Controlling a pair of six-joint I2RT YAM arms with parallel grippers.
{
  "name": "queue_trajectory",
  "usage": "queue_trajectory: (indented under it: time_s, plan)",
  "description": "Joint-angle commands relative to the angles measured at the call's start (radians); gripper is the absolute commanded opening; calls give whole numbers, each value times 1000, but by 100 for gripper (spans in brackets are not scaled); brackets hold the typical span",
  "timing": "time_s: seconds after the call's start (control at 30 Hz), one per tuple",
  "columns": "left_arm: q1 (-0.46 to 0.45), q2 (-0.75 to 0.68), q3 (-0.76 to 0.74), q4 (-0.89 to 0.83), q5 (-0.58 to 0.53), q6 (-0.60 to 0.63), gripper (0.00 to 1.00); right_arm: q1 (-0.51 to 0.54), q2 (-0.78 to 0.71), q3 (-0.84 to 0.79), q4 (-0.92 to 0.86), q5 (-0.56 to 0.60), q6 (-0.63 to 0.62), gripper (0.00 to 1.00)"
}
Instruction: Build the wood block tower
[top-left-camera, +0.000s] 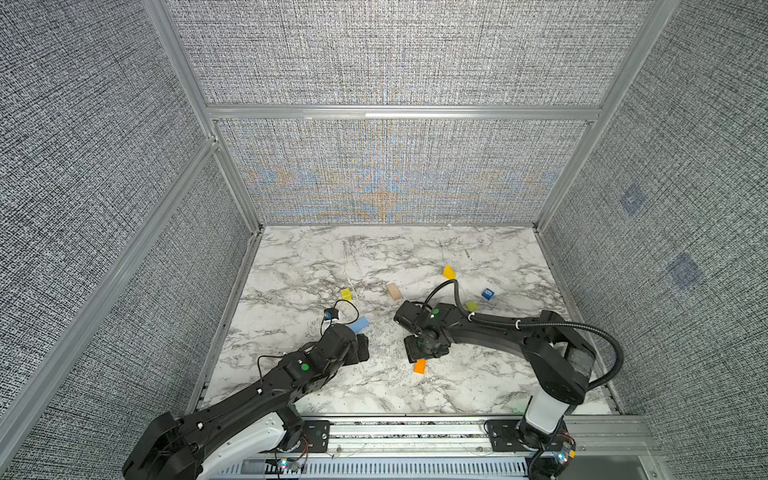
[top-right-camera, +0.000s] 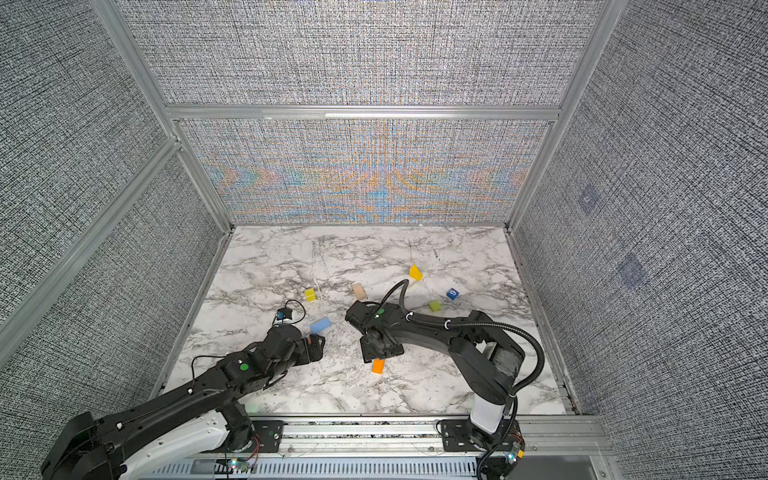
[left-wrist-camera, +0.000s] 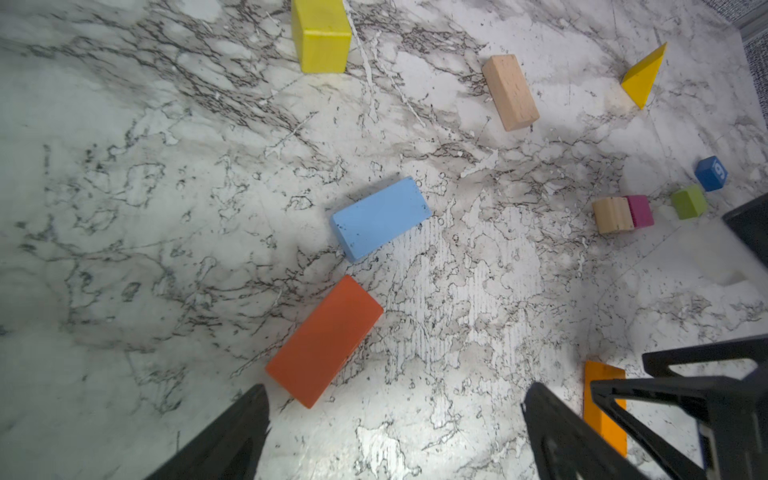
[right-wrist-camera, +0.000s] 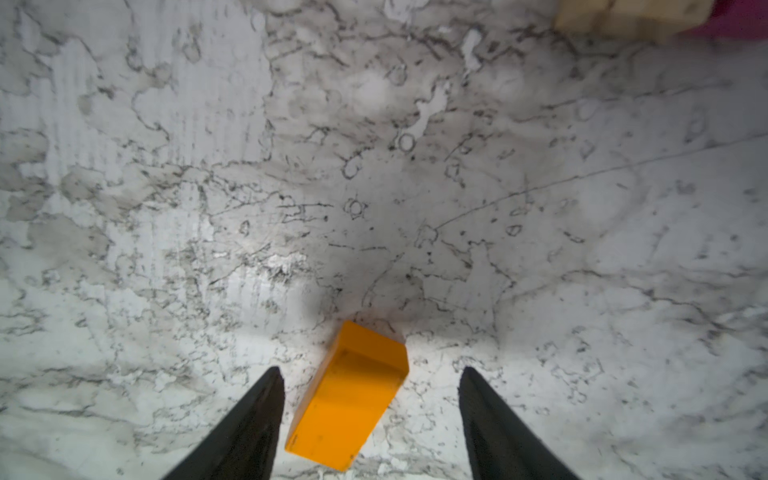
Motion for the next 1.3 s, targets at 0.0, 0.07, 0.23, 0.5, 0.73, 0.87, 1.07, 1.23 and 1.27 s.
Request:
queue_trajectory:
  time_s: [0.0, 0.07, 0.23, 0.5, 0.73, 0.87, 1.07, 1.23, 1.27]
  plan:
    - [2, -38, -29, 61, 0, 35, 96, 5, 15, 4, 7, 10, 40, 66]
    - [2, -58, -32, 54, 2, 41, 97, 5, 16, -7, 23, -1, 47, 64]
    - [2, -84, -33, 51, 8, 62, 97, 6, 30, -15, 48, -35, 55, 56]
    - [2, -74, -39, 62, 22, 66, 97, 5, 58, -5, 53, -54, 49, 38]
    - [2, -76, -31, 100, 74, 111, 97, 3, 77, 47, 16, -42, 26, 21]
    - [2, -108, -33, 110, 68, 130, 97, -4, 78, 78, -3, -38, 9, 21]
    - [2, -156, -33, 137, 54, 179, 98, -52, 52, 116, -19, -53, -25, 21]
    - [2, -164, -24, 188, 30, 209, 98, -130, 23, 163, -27, -83, -66, 21]
    - [2, -158, -19, 208, 34, 219, 98, -150, 19, 176, -25, -95, -76, 21]
